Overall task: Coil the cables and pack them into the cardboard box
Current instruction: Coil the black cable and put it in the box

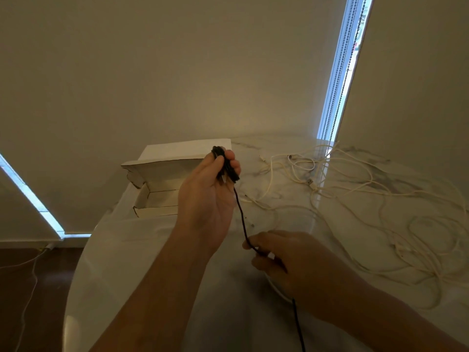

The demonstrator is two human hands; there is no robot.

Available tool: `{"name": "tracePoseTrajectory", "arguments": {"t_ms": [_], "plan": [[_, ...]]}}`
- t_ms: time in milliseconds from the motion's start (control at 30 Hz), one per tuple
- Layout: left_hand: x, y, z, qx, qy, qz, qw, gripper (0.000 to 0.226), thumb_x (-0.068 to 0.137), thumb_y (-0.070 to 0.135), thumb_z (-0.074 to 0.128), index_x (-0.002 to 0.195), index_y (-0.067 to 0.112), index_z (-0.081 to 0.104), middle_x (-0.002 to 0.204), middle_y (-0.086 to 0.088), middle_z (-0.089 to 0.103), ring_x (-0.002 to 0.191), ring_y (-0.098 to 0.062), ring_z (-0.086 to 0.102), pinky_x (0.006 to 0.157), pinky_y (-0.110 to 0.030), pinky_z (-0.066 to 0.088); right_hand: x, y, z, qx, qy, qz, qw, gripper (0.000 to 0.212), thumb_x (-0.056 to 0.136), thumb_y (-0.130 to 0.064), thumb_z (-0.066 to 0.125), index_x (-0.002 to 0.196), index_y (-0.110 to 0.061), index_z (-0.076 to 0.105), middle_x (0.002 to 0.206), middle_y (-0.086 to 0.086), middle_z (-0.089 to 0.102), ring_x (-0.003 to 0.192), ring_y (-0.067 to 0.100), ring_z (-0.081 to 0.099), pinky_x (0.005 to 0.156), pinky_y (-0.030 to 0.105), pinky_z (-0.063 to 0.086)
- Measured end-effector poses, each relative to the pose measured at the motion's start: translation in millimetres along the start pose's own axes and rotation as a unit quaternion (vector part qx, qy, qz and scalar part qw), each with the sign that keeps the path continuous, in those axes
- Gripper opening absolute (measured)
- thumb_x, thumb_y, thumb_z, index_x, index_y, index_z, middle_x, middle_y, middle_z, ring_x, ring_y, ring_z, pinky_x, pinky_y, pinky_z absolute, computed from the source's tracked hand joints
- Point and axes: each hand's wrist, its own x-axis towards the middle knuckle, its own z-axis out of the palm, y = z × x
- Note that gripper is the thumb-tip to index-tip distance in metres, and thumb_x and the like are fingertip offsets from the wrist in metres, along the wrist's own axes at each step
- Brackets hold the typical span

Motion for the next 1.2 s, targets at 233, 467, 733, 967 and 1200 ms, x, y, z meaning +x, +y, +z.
{"name": "tracePoseTrajectory", "arguments": {"t_ms": [233,467,733,967,1200], "plan": [[-5,-14,2,0.307,0.024,0.026,0.951,0.029,0.104,0.009,0.044,0.089,0.012,0.069,0.085,-0.002,0.069,0.084,-0.016,0.064,0.097,-0.043,0.049,-6,-11,-19,-0.01,0.068,-0.063,0.996,0.026,0.099,-0.041,0.045,0.115,-0.033,0.063,0.108,-0.019,0.064,0.087,-0.002,0.057,0.075,0.014,0.044],[-11,-19,4,0.464,-0.048,-0.038,0.884,0.03,0.104,0.015,0.044,0.093,0.004,0.069,0.09,-0.012,0.07,0.079,-0.014,0.066,0.079,-0.027,0.056,-8,5,-40,-0.067,0.232,-0.053,0.969,0.03,0.098,-0.045,0.037,0.106,-0.031,0.063,0.085,-0.021,0.054,0.072,0.004,0.055,0.063,0.018,0.045],[-19,-20,7,0.516,-0.166,-0.08,0.836,0.032,0.106,0.02,0.04,0.1,0.009,0.069,0.078,-0.001,0.068,0.065,-0.008,0.061,0.07,-0.021,0.051,-9,20,-57,-0.099,0.287,-0.006,0.953,0.027,0.1,-0.044,0.044,0.103,-0.029,0.067,0.089,-0.014,0.064,0.067,0.006,0.054,0.06,0.022,0.046],[-24,-21,13,0.464,-0.212,-0.134,0.85,0.04,0.107,0.018,0.032,0.114,0.005,0.069,0.066,0.004,0.057,0.057,-0.008,0.049,0.057,-0.018,0.042,-6,33,-66,-0.124,0.284,0.024,0.951,0.033,0.088,-0.053,0.046,0.089,-0.029,0.067,0.079,-0.012,0.06,0.063,0.003,0.049,0.058,0.014,0.033],[-26,-19,13,0.365,-0.214,-0.18,0.888,0.045,0.106,0.03,0.037,0.113,-0.001,0.069,0.062,0.004,0.045,0.056,-0.007,0.038,0.054,-0.02,0.033,-6,40,-71,-0.119,0.287,-0.004,0.951,0.033,0.088,-0.052,0.05,0.091,-0.029,0.074,0.078,-0.013,0.061,0.061,0.003,0.049,0.057,0.015,0.034]]}}
